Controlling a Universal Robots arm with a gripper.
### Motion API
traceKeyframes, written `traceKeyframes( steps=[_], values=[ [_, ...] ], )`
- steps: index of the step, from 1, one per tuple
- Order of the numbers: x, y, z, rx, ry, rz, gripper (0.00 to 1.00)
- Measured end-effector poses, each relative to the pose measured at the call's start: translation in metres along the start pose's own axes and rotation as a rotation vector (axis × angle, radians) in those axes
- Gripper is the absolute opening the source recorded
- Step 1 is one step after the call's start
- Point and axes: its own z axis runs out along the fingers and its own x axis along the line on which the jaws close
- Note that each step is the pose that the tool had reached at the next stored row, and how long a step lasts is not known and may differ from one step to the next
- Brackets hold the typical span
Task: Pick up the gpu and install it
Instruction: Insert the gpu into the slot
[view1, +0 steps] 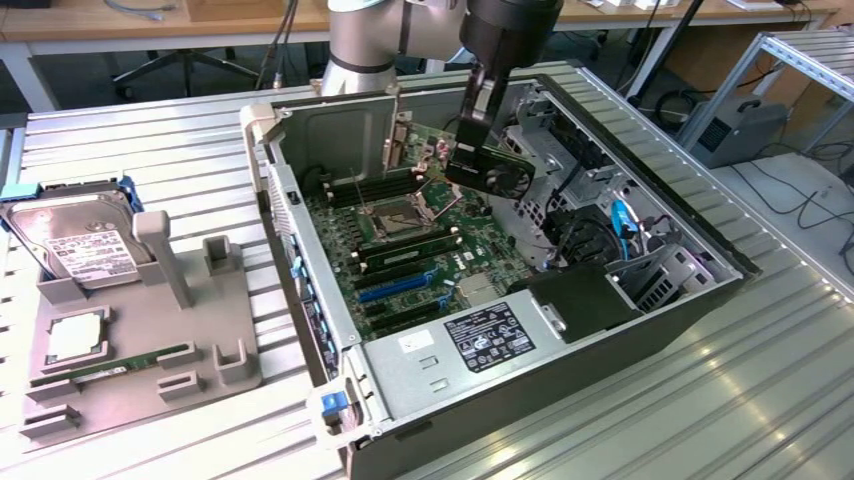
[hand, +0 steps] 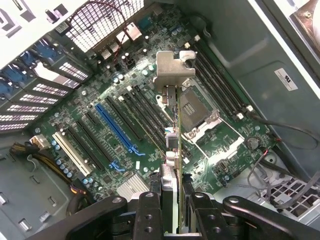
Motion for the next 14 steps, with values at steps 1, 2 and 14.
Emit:
traceKeyframes(
  steps=[1, 2, 14],
  values=[
    [0.0000, 0.0000, 0.0000, -0.0001, 0.0001, -0.003, 0.27],
    [0.0000, 0.0000, 0.0001, -0.0002, 0.0002, -0.008, 0.27],
    [0.0000, 0.0000, 0.0004, -0.0012, 0.0018, -0.049, 0.27]
  ],
)
